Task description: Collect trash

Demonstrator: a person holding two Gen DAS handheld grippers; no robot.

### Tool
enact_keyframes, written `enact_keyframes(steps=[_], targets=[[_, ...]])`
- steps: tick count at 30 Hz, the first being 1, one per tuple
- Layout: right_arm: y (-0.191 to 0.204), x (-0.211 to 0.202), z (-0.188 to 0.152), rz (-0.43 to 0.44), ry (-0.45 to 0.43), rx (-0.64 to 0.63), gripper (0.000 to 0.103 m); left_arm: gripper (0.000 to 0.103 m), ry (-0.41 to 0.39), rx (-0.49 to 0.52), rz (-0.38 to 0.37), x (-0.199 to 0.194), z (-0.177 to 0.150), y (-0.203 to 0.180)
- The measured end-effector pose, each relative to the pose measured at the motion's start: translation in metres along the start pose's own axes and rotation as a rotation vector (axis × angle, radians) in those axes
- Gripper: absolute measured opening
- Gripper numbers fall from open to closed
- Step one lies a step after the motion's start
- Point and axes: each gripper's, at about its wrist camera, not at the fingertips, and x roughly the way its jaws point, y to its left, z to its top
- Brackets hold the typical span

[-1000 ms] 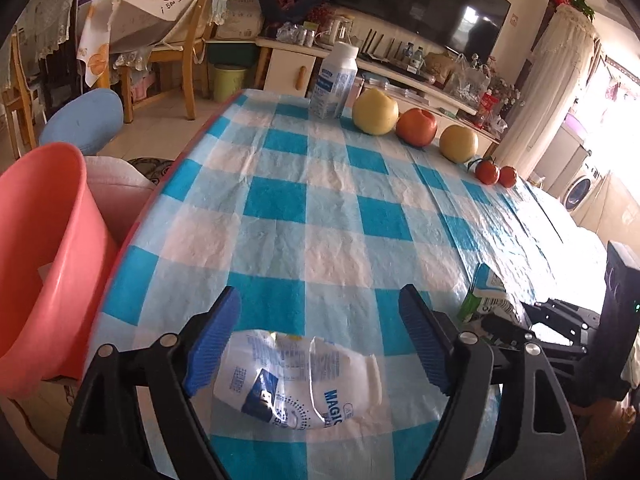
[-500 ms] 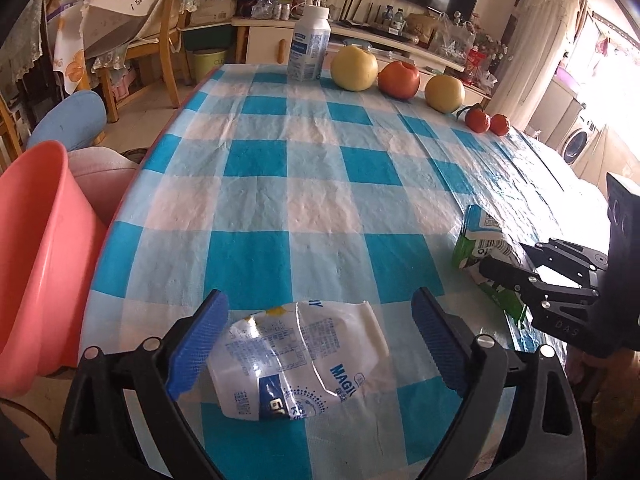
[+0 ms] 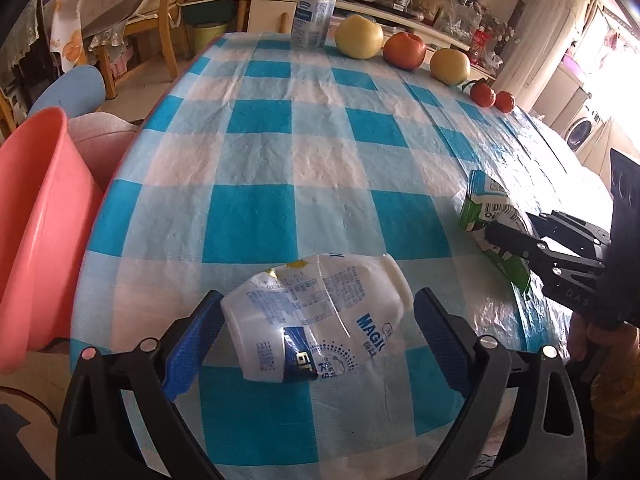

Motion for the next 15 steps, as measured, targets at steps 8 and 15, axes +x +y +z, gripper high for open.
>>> enact_keyframes(steps=[8,15], targets=[[0.001,-0.001,-0.001,0.013,-0.003,-0.001,0.036,0.096,-0.025,-0.019,0.113,0.010,-0.001,-0.013],[0.000,-0.002,-0.001,0.013,-0.005,0.003,0.036,0.095,-0.044,-0.004,0.175,0.012,-0.003,-0.021]])
